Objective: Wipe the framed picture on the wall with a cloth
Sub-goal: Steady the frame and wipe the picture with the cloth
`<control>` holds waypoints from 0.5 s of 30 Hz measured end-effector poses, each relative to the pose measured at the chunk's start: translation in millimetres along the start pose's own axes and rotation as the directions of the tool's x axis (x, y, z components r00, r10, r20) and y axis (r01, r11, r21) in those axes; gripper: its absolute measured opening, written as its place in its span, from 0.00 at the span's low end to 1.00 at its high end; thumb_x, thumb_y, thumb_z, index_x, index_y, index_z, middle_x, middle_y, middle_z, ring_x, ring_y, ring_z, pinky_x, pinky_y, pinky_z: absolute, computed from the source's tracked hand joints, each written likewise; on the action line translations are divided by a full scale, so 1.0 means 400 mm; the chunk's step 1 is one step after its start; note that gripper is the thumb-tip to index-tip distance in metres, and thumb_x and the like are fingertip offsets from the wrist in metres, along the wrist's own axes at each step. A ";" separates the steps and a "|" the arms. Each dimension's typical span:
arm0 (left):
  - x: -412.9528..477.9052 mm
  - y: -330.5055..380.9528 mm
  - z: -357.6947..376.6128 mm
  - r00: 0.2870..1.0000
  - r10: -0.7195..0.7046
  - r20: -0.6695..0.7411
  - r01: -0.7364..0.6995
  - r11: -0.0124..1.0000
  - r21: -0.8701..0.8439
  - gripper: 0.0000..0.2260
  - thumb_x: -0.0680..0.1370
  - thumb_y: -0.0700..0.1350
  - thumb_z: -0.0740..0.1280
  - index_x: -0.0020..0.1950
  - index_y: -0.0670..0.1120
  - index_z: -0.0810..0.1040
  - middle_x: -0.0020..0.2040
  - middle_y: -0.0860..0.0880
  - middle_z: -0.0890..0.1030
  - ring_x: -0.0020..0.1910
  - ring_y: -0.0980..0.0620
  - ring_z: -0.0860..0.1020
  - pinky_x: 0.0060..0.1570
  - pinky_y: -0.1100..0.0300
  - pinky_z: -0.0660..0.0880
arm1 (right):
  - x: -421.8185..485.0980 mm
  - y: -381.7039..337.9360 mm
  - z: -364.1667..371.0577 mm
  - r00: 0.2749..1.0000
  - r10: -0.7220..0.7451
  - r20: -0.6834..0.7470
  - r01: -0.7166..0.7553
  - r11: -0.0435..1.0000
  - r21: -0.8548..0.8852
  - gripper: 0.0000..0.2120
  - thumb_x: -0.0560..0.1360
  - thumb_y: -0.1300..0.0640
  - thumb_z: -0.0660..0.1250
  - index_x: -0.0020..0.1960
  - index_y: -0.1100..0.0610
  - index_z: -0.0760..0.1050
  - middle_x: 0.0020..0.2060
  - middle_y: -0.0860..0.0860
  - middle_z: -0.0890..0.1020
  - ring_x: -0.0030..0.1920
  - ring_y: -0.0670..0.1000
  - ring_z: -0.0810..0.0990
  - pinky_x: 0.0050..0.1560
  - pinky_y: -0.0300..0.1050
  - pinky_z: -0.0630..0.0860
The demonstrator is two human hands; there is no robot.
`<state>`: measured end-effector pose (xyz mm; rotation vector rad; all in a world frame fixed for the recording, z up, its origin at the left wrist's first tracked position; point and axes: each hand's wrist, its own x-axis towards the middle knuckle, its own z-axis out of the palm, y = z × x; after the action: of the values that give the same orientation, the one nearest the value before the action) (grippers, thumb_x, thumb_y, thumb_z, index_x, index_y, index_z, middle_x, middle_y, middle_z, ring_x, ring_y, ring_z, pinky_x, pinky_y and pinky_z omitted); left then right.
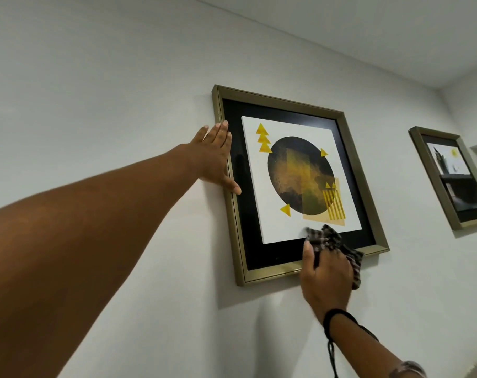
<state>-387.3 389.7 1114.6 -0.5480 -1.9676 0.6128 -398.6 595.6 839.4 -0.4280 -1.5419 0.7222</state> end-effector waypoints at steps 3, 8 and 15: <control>0.001 -0.002 0.001 1.000 0.008 0.008 -0.008 1.000 0.006 0.64 0.60 0.79 0.61 0.76 0.40 0.34 0.77 0.39 0.32 0.76 0.42 0.31 0.72 0.46 0.33 | -0.050 -0.079 0.007 0.997 -0.018 0.078 0.021 0.999 -0.039 0.32 0.76 0.35 0.46 0.47 0.60 0.76 0.52 0.59 0.82 0.61 0.61 0.74 0.69 0.59 0.64; 0.000 -0.003 0.009 1.000 0.012 -0.025 -0.011 1.000 0.005 0.66 0.58 0.80 0.61 0.76 0.39 0.34 0.78 0.39 0.33 0.76 0.43 0.32 0.72 0.46 0.33 | -0.216 -0.180 0.002 0.937 -0.326 0.122 0.319 0.945 0.077 0.29 0.79 0.36 0.47 0.52 0.56 0.77 0.53 0.56 0.80 0.59 0.60 0.75 0.66 0.60 0.68; 0.004 -0.008 0.005 1.000 0.000 -0.029 -0.002 0.997 -0.075 0.48 0.73 0.73 0.51 0.78 0.40 0.39 0.78 0.40 0.35 0.77 0.45 0.34 0.73 0.46 0.33 | -0.212 -0.272 0.019 0.894 -0.419 0.162 0.380 0.897 0.225 0.33 0.78 0.34 0.43 0.66 0.54 0.72 0.64 0.53 0.76 0.69 0.56 0.69 0.73 0.53 0.63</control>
<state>-390.3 387.7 1116.7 -0.6008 -1.9691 0.5297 -380.1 458.9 848.9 0.1161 -1.6692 0.5904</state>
